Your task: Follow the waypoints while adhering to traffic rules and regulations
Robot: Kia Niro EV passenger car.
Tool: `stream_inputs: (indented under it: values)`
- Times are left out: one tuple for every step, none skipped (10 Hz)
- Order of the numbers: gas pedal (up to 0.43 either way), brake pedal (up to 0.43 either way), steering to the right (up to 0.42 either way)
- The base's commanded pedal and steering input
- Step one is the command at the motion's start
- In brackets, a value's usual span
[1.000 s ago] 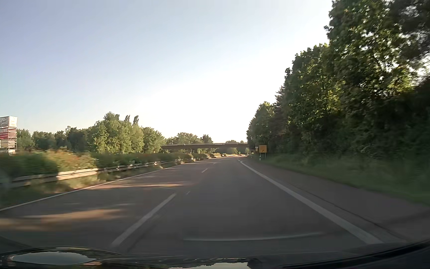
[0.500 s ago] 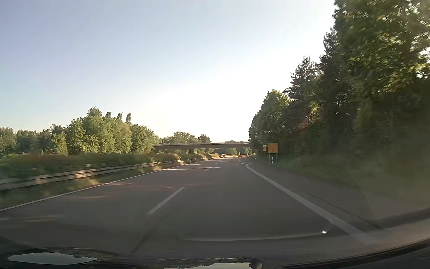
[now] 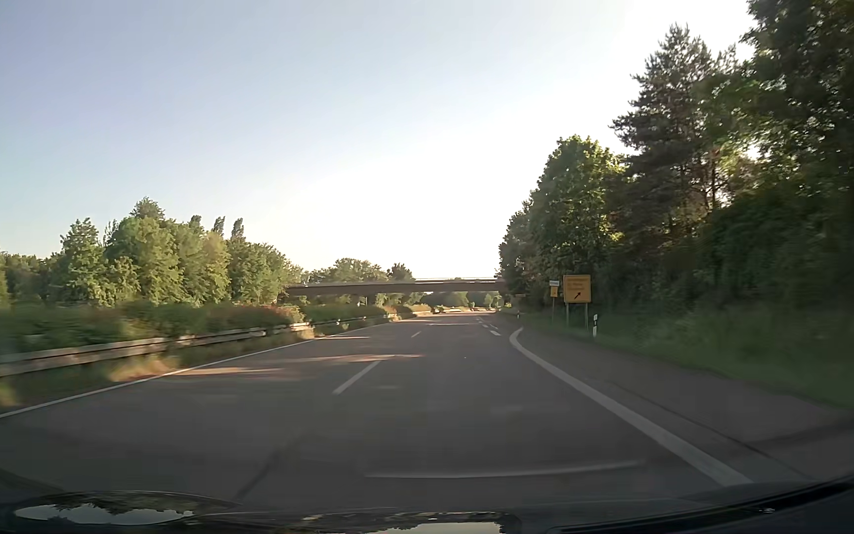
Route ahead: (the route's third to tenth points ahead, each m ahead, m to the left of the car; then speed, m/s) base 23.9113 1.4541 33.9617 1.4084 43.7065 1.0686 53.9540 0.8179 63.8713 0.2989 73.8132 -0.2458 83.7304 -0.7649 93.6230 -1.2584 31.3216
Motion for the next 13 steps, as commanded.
stream_inputs:
  values:
    - [0.28, 0.0, 0.001]
    - [0.28, 0.0, 0.001]
    - [0.28, 0.0, 0.001]
    - [0.28, 0.0, 0.001]
    - [0.28, 0.0, 0.002]
    - [0.28, 0.0, 0.003]
    - [0.28, 0.0, 0.003]
    - [0.28, 0.0, 0.003]
    - [0.28, 0.0, 0.003]
    - [0.28, 0.0, 0.003]
    - [0.28, 0.0, 0.003]
    - [0.28, 0.0, 0.003]
    - [0.28, 0.0, 0.003]
